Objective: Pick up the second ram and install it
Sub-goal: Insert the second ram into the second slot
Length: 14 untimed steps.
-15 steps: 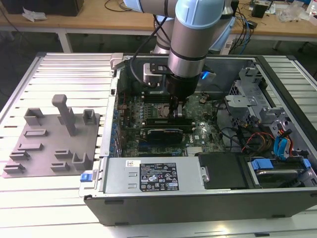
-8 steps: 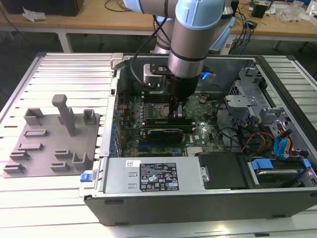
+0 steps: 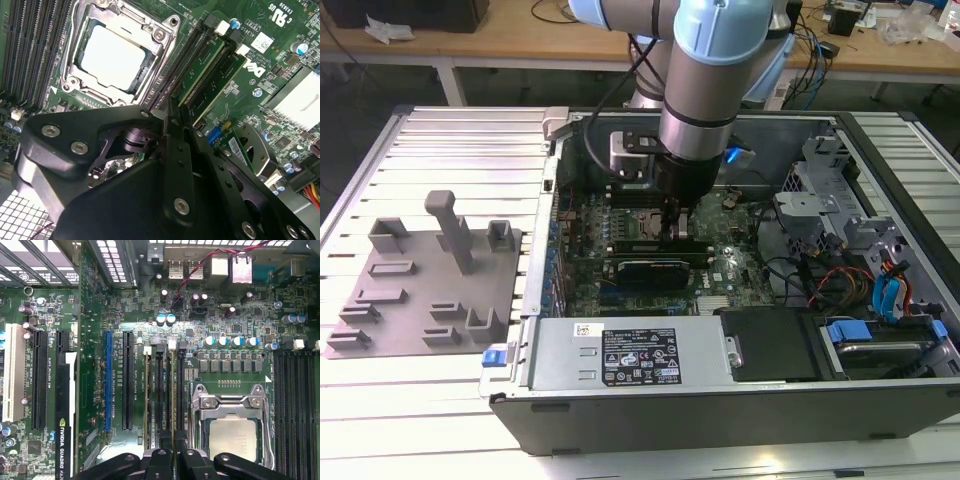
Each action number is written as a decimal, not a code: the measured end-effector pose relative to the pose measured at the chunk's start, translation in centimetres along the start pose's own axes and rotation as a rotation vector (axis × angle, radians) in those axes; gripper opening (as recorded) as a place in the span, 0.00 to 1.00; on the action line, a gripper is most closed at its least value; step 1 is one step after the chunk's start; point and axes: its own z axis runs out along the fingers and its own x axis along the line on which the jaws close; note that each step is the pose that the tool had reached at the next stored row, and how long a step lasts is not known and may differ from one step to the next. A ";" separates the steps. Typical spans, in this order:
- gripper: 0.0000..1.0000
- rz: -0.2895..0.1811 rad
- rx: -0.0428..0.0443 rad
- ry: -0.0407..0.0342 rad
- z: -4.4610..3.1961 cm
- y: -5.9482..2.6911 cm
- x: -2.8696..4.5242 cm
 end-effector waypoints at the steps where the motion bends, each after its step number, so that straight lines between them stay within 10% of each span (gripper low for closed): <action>1: 0.11 0.000 0.0000 0.0003 0.00 0.00 0.00; 7: 0.16 0.000 0.0006 0.0028 -3.58 0.20 -0.26; 14: 0.08 0.000 0.0006 0.0038 -4.34 0.24 -0.33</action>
